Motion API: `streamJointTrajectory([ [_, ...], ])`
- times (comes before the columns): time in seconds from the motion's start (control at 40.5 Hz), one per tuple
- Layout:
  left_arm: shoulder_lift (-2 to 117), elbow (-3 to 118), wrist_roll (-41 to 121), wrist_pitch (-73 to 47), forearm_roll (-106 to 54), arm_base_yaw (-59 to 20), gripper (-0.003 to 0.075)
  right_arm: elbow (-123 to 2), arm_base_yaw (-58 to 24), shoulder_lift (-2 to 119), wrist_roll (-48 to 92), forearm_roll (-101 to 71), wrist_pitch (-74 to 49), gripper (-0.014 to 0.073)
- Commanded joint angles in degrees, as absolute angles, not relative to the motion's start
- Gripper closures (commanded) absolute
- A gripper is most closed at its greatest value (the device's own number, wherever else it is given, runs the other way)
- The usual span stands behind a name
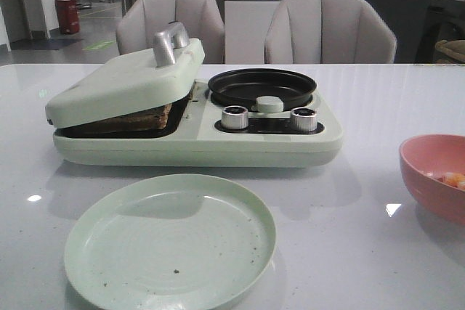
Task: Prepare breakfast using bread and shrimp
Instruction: 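Grasp the rim of the pink bowl with the right gripper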
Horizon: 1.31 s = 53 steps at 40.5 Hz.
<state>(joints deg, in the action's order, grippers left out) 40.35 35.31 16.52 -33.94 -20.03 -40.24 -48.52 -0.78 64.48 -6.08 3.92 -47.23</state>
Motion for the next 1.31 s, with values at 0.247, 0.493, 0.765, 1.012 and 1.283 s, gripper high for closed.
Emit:
streamJointTrajectory([
  [0.247,40.16,37.06,15.86,-30.97,-21.04,-40.17,0.0619,-54.78,6.92,79.53,-2.38,-2.23,-42.13,0.0083],
  [0.493,40.16,37.06,15.86,-31.69,-21.04,-40.17,0.0619,-56.46,6.92,88.75,-2.38,-2.12,-36.91,0.0083],
  [0.765,40.16,37.06,15.86,-31.92,-21.04,-40.17,0.0619,-56.46,6.92,93.65,-2.38,-1.93,-34.07,0.0251],
  [1.012,40.16,37.06,15.86,-31.92,-21.04,-40.17,0.0619,-56.46,6.92,92.9,-2.38,-1.14,-34.17,0.0494],
  [1.283,40.16,37.06,15.86,-32.05,-21.04,-40.17,0.0619,-56.78,6.65,87.78,-2.38,-0.87,-34.45,0.0582],
])
